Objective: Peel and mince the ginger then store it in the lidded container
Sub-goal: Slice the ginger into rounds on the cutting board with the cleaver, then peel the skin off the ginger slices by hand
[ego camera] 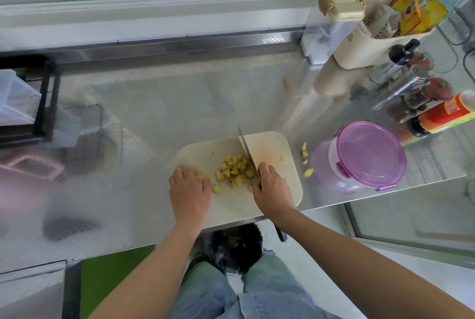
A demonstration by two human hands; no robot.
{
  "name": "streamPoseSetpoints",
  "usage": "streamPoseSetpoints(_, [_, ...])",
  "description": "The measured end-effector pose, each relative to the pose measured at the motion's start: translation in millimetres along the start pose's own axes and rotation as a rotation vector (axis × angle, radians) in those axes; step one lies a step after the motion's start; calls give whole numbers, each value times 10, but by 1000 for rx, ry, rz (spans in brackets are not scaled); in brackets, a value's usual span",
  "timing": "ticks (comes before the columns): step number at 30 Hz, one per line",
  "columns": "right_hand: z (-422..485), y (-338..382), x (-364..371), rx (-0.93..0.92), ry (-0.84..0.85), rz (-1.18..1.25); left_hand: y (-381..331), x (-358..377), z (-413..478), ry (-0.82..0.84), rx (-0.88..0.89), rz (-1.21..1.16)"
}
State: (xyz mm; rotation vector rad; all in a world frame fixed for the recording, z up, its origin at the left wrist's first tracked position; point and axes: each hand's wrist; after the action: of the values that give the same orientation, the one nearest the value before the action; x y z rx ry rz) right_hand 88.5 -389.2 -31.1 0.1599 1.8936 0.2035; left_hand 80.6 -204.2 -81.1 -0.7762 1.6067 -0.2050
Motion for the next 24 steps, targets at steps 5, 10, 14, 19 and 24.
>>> streamPoseSetpoints(5, [-77, 350, 123, -46, 11, 20, 47, -71, -25, 61, 55, -103])
streamPoseSetpoints(10, [-76, 669, 191, -54, -10, 80, 127, -133, -76, 162, 65, -114])
streamPoseSetpoints(14, [-64, 574, 153, 43, -84, 94, 156, -175, -74, 222, 89, -97])
streamPoseSetpoints(19, [-74, 415, 185, 33, -62, 128, 133, -214, -41, 218, 107, -81])
streamPoseSetpoints(24, [136, 110, 26, 268, -12, 561, 103, -228, -40, 155, 97, -64])
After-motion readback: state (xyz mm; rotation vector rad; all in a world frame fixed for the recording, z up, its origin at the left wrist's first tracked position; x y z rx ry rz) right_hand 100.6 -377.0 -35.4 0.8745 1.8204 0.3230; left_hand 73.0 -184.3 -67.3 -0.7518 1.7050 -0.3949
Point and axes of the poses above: each hand's wrist, its own z-axis towards the middle knuckle, its own x-axis out of the palm, y = z × x, and after that the axes turned 12 degrees about -z, right-handed
